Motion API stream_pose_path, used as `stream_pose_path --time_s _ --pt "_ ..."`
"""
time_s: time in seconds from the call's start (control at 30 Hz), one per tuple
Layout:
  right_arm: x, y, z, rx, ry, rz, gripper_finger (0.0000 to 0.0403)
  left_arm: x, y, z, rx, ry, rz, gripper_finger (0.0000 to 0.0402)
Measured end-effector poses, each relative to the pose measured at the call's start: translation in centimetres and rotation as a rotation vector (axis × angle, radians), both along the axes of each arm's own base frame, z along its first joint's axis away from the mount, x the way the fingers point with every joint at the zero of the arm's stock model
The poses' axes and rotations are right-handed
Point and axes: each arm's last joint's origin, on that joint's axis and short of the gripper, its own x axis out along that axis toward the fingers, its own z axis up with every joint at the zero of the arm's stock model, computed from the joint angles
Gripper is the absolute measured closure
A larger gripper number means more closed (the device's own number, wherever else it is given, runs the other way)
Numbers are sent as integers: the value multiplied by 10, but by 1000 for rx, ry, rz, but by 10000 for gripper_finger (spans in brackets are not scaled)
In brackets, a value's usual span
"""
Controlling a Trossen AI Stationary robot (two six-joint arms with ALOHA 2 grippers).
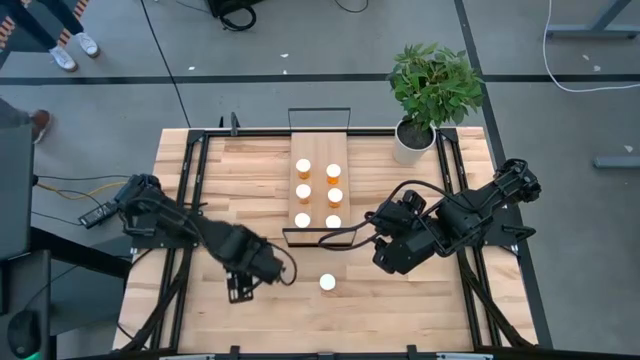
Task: Pick and place medicine bottles onto shelf by color
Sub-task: Put the orange pill bottle on the shelf aligned with the other orange pill bottles
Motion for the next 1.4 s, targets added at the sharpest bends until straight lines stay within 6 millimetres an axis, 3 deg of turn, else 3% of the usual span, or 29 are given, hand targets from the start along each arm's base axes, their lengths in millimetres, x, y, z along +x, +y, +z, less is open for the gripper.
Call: stream_pose_path --time_s 0.3,0.6,0.87,1.1,1.4 --pt "-2 -1 -1 0 18 -15 109 21 49 49 -1 -172 -83 174" --pt "-5 4 -1 21 10 -36 109 34 110 58 14 -222 -72 179" --pt "-5 2 -1 18 1 -67 109 34 169 58 67 -229 -38 172" --pt "2 -14 -1 -1 2 -131 109 27 212 59 106 -226 29 183" --pt "16 -53 -1 -23 23 -236 109 24 273 90 273 -310 40 173"
